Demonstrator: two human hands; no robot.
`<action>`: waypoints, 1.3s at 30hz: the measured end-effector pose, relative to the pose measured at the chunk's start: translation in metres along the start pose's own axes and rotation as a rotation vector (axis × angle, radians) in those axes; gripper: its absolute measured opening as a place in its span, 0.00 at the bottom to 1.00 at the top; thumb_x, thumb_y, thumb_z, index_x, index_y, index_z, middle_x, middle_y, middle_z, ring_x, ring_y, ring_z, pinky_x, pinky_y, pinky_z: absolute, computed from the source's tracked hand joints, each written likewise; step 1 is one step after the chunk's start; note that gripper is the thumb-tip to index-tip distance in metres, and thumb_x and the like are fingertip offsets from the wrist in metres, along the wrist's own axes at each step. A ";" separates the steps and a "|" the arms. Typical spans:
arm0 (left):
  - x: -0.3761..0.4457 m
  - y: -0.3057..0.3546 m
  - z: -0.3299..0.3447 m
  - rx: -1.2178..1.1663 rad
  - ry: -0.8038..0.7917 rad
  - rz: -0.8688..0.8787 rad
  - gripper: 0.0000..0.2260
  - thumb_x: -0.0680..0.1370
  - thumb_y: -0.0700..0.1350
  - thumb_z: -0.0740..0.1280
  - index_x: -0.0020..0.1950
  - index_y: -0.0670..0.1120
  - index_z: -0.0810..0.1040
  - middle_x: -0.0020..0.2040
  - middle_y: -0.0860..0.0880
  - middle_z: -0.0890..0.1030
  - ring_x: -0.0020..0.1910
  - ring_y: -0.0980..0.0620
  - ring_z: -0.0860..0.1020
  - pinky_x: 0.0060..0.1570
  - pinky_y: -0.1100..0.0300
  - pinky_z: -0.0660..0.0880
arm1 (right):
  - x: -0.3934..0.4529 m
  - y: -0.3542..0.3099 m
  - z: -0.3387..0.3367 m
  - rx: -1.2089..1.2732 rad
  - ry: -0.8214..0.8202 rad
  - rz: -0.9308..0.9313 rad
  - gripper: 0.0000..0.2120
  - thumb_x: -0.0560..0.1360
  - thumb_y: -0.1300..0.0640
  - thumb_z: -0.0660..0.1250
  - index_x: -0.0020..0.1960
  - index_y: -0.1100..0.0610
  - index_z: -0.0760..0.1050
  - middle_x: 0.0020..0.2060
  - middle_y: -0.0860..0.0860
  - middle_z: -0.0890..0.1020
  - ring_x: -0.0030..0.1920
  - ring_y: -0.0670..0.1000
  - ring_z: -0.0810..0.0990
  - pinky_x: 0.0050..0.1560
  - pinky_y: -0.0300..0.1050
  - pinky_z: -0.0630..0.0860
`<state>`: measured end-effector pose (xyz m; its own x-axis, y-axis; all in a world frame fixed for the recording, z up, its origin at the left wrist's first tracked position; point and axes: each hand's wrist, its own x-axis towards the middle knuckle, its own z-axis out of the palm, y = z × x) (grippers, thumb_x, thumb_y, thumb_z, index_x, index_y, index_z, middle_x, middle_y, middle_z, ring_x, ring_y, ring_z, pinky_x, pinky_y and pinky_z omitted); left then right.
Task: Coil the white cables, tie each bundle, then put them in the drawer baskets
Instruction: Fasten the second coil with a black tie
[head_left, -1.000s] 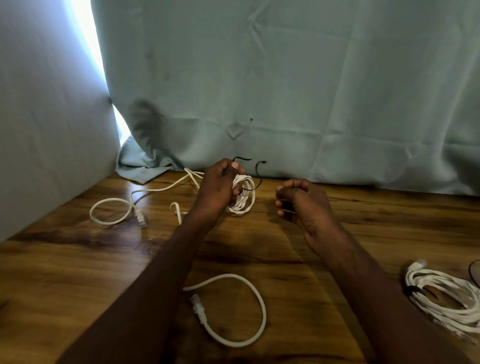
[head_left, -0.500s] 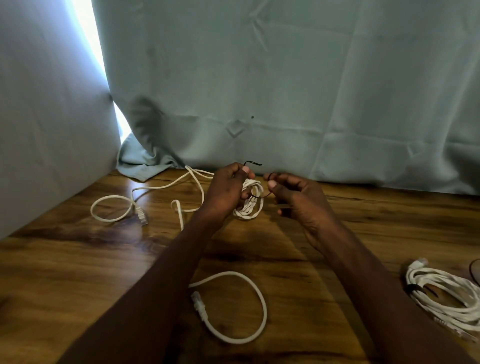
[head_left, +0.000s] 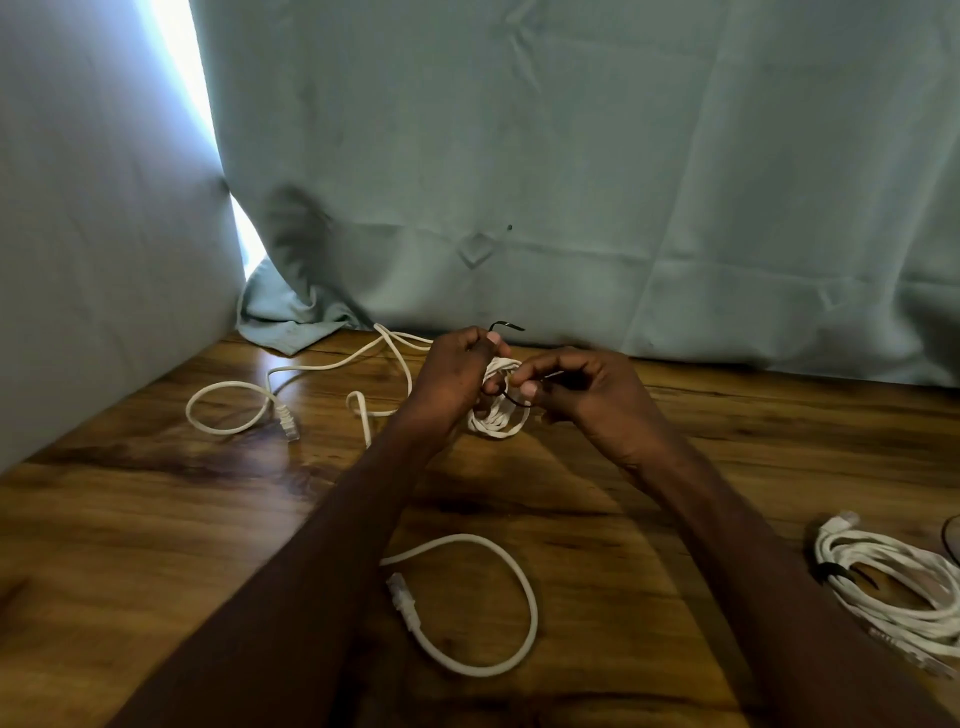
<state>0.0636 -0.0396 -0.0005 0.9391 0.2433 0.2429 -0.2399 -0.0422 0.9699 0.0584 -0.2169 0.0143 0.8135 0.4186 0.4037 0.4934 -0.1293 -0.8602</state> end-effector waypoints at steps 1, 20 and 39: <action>0.000 0.001 0.000 -0.005 0.001 -0.007 0.14 0.87 0.45 0.58 0.54 0.37 0.78 0.23 0.48 0.70 0.19 0.54 0.64 0.23 0.65 0.62 | 0.000 0.000 0.001 0.002 0.018 -0.009 0.08 0.77 0.66 0.73 0.49 0.55 0.87 0.45 0.50 0.89 0.44 0.52 0.86 0.42 0.44 0.80; 0.013 -0.008 -0.009 -0.399 0.040 -0.164 0.05 0.84 0.43 0.64 0.51 0.42 0.77 0.28 0.45 0.73 0.19 0.55 0.60 0.24 0.66 0.62 | 0.011 0.023 -0.026 0.529 0.442 0.671 0.04 0.79 0.67 0.69 0.53 0.62 0.81 0.29 0.54 0.83 0.24 0.45 0.80 0.26 0.38 0.79; 0.008 -0.006 0.001 -0.279 0.000 -0.179 0.06 0.84 0.38 0.63 0.48 0.43 0.76 0.33 0.41 0.72 0.15 0.57 0.65 0.18 0.68 0.63 | 0.002 0.010 0.006 -0.461 0.122 -0.325 0.18 0.76 0.59 0.76 0.62 0.43 0.84 0.51 0.45 0.72 0.52 0.45 0.74 0.47 0.30 0.67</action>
<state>0.0731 -0.0388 -0.0040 0.9725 0.2223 0.0689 -0.1291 0.2686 0.9546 0.0636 -0.2119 0.0045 0.6142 0.3987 0.6810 0.7846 -0.4013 -0.4726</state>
